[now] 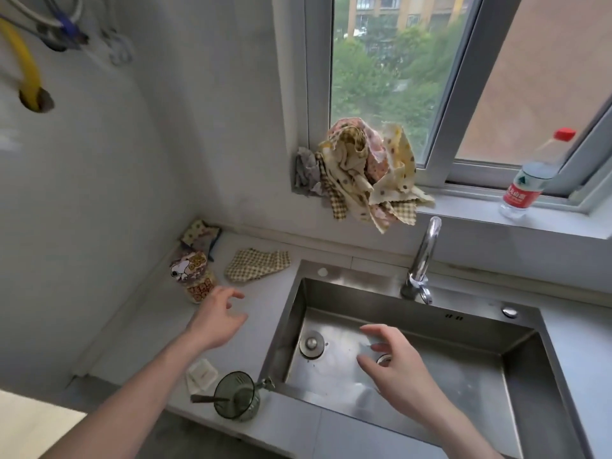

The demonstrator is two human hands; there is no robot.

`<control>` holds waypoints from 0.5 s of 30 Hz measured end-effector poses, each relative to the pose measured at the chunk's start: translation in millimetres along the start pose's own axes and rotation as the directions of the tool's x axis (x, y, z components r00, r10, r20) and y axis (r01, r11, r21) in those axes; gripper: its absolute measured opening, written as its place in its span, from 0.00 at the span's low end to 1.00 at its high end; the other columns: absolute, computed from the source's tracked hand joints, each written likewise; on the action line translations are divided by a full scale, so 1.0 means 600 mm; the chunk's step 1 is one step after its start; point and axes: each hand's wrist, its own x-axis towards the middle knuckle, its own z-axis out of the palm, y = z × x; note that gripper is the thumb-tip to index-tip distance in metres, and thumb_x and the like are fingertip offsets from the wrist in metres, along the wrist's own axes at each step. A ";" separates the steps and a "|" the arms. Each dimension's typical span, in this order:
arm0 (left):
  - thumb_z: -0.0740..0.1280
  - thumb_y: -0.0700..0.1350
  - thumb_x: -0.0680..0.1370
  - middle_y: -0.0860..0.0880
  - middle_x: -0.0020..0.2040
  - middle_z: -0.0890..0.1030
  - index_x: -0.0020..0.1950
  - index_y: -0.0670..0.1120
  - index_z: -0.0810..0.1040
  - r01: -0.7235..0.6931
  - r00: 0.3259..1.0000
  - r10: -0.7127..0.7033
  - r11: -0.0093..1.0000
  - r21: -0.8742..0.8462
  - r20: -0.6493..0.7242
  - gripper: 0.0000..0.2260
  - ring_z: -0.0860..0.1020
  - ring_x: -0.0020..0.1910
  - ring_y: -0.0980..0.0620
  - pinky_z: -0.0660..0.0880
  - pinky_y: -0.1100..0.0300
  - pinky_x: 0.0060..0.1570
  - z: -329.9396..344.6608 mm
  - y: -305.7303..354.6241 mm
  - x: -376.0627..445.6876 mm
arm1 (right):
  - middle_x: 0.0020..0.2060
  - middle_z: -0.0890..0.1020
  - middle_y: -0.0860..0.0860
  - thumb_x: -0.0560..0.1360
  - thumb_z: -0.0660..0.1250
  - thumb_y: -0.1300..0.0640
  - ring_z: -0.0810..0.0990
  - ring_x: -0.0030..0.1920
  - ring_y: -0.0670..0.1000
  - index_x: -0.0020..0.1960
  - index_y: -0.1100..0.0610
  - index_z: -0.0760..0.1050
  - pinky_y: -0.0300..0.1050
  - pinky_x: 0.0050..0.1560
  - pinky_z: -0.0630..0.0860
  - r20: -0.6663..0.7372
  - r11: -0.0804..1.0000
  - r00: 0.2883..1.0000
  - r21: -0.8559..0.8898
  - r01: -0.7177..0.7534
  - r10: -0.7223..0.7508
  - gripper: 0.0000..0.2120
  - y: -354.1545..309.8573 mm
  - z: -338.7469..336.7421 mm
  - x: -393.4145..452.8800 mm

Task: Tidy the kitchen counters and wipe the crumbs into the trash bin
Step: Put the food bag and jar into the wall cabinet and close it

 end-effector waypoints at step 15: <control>0.80 0.55 0.68 0.36 0.78 0.61 0.79 0.44 0.62 0.327 0.945 -0.317 0.932 0.159 -0.085 0.46 0.59 0.78 0.36 0.60 0.44 0.76 -0.111 -0.137 0.233 | 0.58 0.77 0.37 0.73 0.73 0.55 0.79 0.56 0.40 0.57 0.37 0.74 0.38 0.53 0.76 -0.182 0.984 0.967 -0.001 -0.179 0.176 0.18 -0.005 0.016 -0.022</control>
